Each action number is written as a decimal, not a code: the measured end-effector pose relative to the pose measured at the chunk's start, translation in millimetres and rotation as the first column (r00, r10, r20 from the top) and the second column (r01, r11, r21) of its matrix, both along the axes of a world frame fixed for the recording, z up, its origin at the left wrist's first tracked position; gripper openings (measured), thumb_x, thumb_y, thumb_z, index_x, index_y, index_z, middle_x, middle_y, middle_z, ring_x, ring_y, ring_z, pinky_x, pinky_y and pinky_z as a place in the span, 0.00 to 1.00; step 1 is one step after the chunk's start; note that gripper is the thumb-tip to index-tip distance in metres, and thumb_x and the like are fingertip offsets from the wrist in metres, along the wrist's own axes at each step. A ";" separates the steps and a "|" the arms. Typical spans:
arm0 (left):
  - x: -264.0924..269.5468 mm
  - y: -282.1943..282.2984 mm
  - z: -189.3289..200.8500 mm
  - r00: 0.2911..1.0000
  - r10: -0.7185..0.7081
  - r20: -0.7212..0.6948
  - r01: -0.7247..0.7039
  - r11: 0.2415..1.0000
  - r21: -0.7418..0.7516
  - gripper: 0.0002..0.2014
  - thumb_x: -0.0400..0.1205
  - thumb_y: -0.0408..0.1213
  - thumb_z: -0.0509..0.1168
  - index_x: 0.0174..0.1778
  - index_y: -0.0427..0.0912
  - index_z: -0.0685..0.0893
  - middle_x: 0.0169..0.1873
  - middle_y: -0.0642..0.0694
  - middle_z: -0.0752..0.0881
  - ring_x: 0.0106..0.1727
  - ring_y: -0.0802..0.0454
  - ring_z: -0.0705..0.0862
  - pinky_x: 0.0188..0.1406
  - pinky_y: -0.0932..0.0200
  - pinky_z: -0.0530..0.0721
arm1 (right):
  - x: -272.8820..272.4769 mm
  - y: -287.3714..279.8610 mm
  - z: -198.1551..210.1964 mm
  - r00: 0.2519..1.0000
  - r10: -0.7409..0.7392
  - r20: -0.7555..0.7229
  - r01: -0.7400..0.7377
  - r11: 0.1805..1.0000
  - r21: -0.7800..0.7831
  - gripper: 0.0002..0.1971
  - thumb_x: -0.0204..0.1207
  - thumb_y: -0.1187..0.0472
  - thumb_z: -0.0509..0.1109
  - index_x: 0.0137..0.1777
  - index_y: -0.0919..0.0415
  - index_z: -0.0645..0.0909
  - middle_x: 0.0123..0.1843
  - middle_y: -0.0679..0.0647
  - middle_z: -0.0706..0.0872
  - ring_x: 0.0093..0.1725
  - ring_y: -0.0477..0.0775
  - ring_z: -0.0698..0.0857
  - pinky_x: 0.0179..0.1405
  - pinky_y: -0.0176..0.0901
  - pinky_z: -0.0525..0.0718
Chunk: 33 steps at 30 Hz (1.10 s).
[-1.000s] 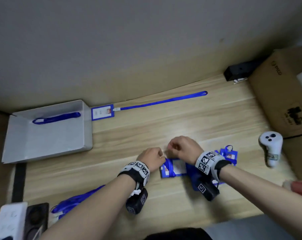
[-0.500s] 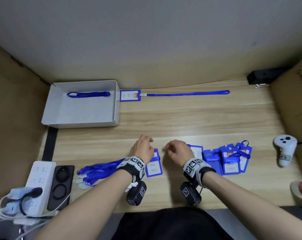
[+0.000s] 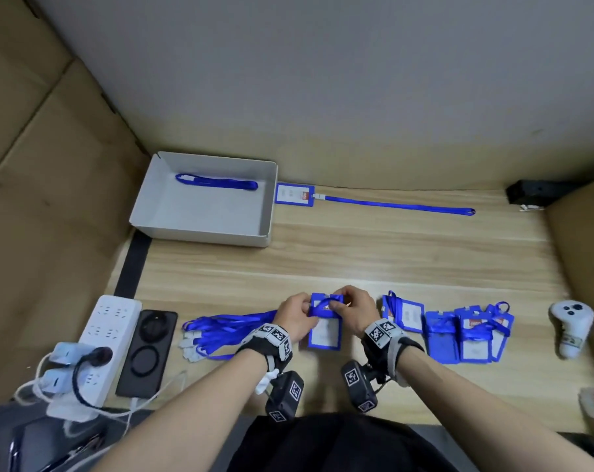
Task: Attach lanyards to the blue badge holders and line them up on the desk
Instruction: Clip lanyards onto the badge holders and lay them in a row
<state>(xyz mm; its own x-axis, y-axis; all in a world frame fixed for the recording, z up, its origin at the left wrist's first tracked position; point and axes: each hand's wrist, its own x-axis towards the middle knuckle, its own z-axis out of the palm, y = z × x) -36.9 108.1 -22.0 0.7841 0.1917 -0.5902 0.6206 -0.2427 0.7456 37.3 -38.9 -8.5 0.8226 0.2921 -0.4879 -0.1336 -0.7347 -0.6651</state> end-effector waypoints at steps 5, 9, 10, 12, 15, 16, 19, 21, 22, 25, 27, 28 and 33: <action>18.9 12.9 38.5 0.969 0.169 0.180 -0.157 0.984 -0.079 0.11 0.76 0.23 0.69 0.47 0.43 0.86 0.40 0.45 0.89 0.43 0.50 0.86 0.48 0.61 0.84 | 5.2 1.5 45.1 0.999 -0.019 -0.042 0.026 0.983 0.180 0.13 0.76 0.71 0.68 0.52 0.51 0.80 0.36 0.55 0.81 0.24 0.50 0.77 0.21 0.39 0.77; 38.1 20.8 70.1 0.963 0.083 0.256 -0.074 0.996 -0.046 0.11 0.75 0.28 0.71 0.41 0.51 0.90 0.37 0.53 0.91 0.39 0.58 0.86 0.47 0.59 0.85 | 12.1 1.2 84.7 1.000 -0.004 -0.004 0.005 0.968 0.251 0.12 0.68 0.55 0.66 0.50 0.52 0.85 0.34 0.44 0.86 0.28 0.39 0.79 0.30 0.32 0.75; 43.1 22.3 76.8 0.961 0.049 0.273 -0.039 0.998 -0.043 0.11 0.75 0.29 0.71 0.41 0.51 0.92 0.37 0.54 0.92 0.39 0.58 0.87 0.48 0.58 0.86 | 15.4 0.6 92.1 1.000 -0.020 0.010 0.017 0.965 0.264 0.12 0.69 0.53 0.65 0.48 0.52 0.85 0.33 0.42 0.86 0.30 0.38 0.79 0.32 0.31 0.75; 51.2 24.0 90.7 0.955 -0.032 0.295 0.039 0.999 -0.020 0.10 0.75 0.32 0.70 0.45 0.49 0.94 0.38 0.53 0.93 0.40 0.60 0.87 0.46 0.59 0.86 | 22.7 -1.3 102.1 0.998 -0.045 0.039 0.033 0.965 0.260 0.09 0.76 0.52 0.65 0.43 0.54 0.85 0.33 0.42 0.85 0.32 0.40 0.80 0.35 0.34 0.76; 59.1 23.5 104.5 0.943 -0.108 0.315 0.105 0.994 0.028 0.07 0.75 0.36 0.71 0.46 0.48 0.93 0.39 0.54 0.92 0.39 0.61 0.86 0.41 0.63 0.83 | 31.3 -5.1 108.6 0.997 -0.042 0.066 0.024 0.966 0.257 0.08 0.77 0.55 0.68 0.38 0.55 0.82 0.33 0.47 0.84 0.35 0.47 0.80 0.40 0.44 0.78; 61.0 22.8 108.1 0.939 -0.115 0.323 0.104 0.993 0.049 0.06 0.75 0.37 0.72 0.44 0.47 0.93 0.38 0.54 0.92 0.39 0.60 0.86 0.39 0.65 0.82 | 33.8 -6.4 109.5 0.997 -0.042 0.057 0.026 0.965 0.261 0.08 0.78 0.57 0.69 0.37 0.56 0.82 0.34 0.49 0.84 0.35 0.48 0.80 0.40 0.45 0.78; 63.1 24.6 113.4 0.938 -0.055 0.344 0.030 0.997 0.077 0.05 0.71 0.42 0.76 0.38 0.45 0.90 0.31 0.53 0.87 0.33 0.60 0.82 0.32 0.70 0.78 | 37.9 -8.2 114.2 0.997 -0.077 0.014 0.070 0.959 0.275 0.12 0.81 0.64 0.69 0.34 0.56 0.80 0.31 0.49 0.82 0.33 0.48 0.79 0.36 0.43 0.77; 62.1 26.8 116.3 0.939 -0.012 0.345 0.001 1.000 0.031 0.08 0.71 0.42 0.78 0.37 0.42 0.89 0.30 0.51 0.85 0.31 0.60 0.80 0.30 0.70 0.77 | 40.6 -7.9 117.2 0.996 -0.088 0.015 0.081 0.957 0.280 0.14 0.81 0.66 0.68 0.33 0.56 0.79 0.29 0.48 0.81 0.31 0.48 0.80 0.35 0.42 0.78; 61.3 27.8 118.0 0.940 -0.001 0.342 0.002 1.000 0.000 0.09 0.72 0.42 0.78 0.37 0.41 0.88 0.30 0.50 0.86 0.32 0.58 0.81 0.30 0.69 0.78 | 42.0 -7.9 118.3 0.996 -0.093 0.019 0.084 0.957 0.277 0.13 0.81 0.66 0.68 0.33 0.57 0.79 0.29 0.48 0.82 0.31 0.48 0.80 0.34 0.41 0.78; 59.3 32.2 122.2 0.943 0.013 0.332 0.020 0.995 -0.095 0.08 0.75 0.40 0.77 0.38 0.40 0.86 0.30 0.47 0.86 0.32 0.56 0.83 0.27 0.65 0.80 | 47.1 -8.2 121.8 0.993 -0.116 -0.011 0.115 0.950 0.289 0.13 0.82 0.67 0.67 0.34 0.58 0.78 0.29 0.50 0.81 0.31 0.49 0.80 0.33 0.40 0.78; 59.7 36.8 125.3 0.948 -0.001 0.317 0.044 0.990 -0.131 0.08 0.77 0.39 0.74 0.39 0.40 0.83 0.29 0.47 0.85 0.31 0.55 0.84 0.25 0.62 0.80 | 52.5 -9.3 123.2 0.990 -0.139 -0.038 0.144 0.939 0.314 0.14 0.82 0.67 0.67 0.33 0.59 0.77 0.29 0.50 0.80 0.31 0.51 0.79 0.34 0.42 0.78; 59.4 39.0 127.2 0.951 -0.005 0.310 0.049 0.989 -0.136 0.08 0.79 0.38 0.73 0.39 0.40 0.82 0.29 0.48 0.86 0.31 0.54 0.84 0.26 0.61 0.81 | 55.3 -9.6 122.8 0.988 -0.148 -0.045 0.154 0.936 0.316 0.14 0.82 0.67 0.67 0.33 0.59 0.76 0.29 0.51 0.79 0.31 0.52 0.79 0.35 0.43 0.78; 59.2 44.3 131.0 0.938 0.047 0.345 0.014 0.985 -0.172 0.07 0.82 0.37 0.66 0.40 0.38 0.80 0.32 0.44 0.84 0.37 0.50 0.85 0.29 0.57 0.80 | 63.0 -8.1 119.9 0.987 -0.157 -0.044 0.163 0.940 0.301 0.11 0.83 0.65 0.66 0.38 0.61 0.80 0.31 0.52 0.81 0.32 0.52 0.79 0.34 0.43 0.78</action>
<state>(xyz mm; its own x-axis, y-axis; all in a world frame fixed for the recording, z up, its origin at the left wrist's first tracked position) 22.3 152.4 109.1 0.9430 0.1279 -0.3074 0.3193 -0.0865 0.9437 100.3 -47.0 111.3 0.8617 0.2941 -0.4134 -0.2478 -0.4670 -0.8488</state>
